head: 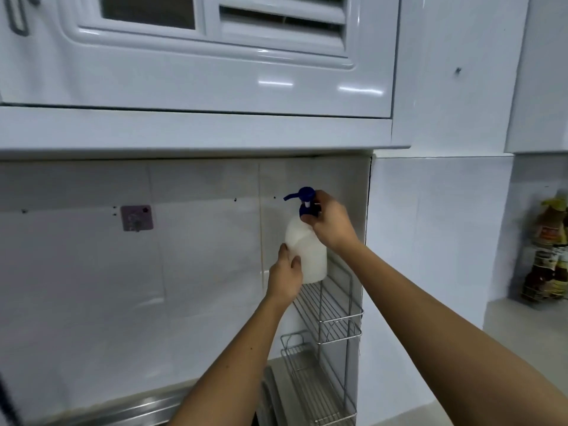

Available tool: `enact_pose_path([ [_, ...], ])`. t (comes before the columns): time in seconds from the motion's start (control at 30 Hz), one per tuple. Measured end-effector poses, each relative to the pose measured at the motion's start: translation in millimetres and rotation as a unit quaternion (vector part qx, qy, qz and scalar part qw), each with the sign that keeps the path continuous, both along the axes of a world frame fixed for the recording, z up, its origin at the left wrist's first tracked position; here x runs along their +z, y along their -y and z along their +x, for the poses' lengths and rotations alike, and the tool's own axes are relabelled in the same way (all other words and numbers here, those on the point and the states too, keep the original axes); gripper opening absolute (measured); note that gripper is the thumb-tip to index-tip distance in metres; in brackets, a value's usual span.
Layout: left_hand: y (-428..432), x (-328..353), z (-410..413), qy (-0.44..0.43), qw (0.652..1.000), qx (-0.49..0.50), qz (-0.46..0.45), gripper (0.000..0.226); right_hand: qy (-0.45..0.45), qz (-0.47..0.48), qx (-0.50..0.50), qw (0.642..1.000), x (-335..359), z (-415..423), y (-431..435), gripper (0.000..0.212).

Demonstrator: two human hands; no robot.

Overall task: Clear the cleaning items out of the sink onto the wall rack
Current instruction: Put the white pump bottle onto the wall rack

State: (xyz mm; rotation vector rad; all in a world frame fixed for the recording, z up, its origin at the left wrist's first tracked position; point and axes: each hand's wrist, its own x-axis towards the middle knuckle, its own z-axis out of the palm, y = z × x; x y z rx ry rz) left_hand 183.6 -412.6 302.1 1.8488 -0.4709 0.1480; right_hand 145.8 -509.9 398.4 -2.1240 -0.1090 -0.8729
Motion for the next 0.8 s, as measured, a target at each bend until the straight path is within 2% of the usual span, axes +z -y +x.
enact_pose_path([
  [0.33,8.4,-26.9,33.0,-0.058,0.996,-0.048,0.048,0.065,-0.052,0.082,-0.01,0.995,-25.8,56.3,19.4,0.029],
  [0.4,12.7,-30.4,41.2,-0.067,0.995,-0.05,0.055,0.067,-0.063,0.059,-0.012,0.996,-35.1,63.1,24.6,0.036],
  [0.53,15.1,-36.4,54.3,-0.082,0.993,-0.048,0.067,0.067,-0.096,-0.002,-0.043,0.994,-64.7,66.6,25.1,0.067],
  [0.67,15.9,-36.7,65.0,-0.066,0.993,-0.051,0.08,0.063,-0.138,-0.028,-0.06,0.988,-100.5,61.3,23.1,0.067],
  [0.8,21.2,-37.1,67.2,-0.077,0.991,-0.045,0.097,0.064,-0.291,-0.079,-0.031,0.953,-145.1,60.0,22.5,0.071],
])
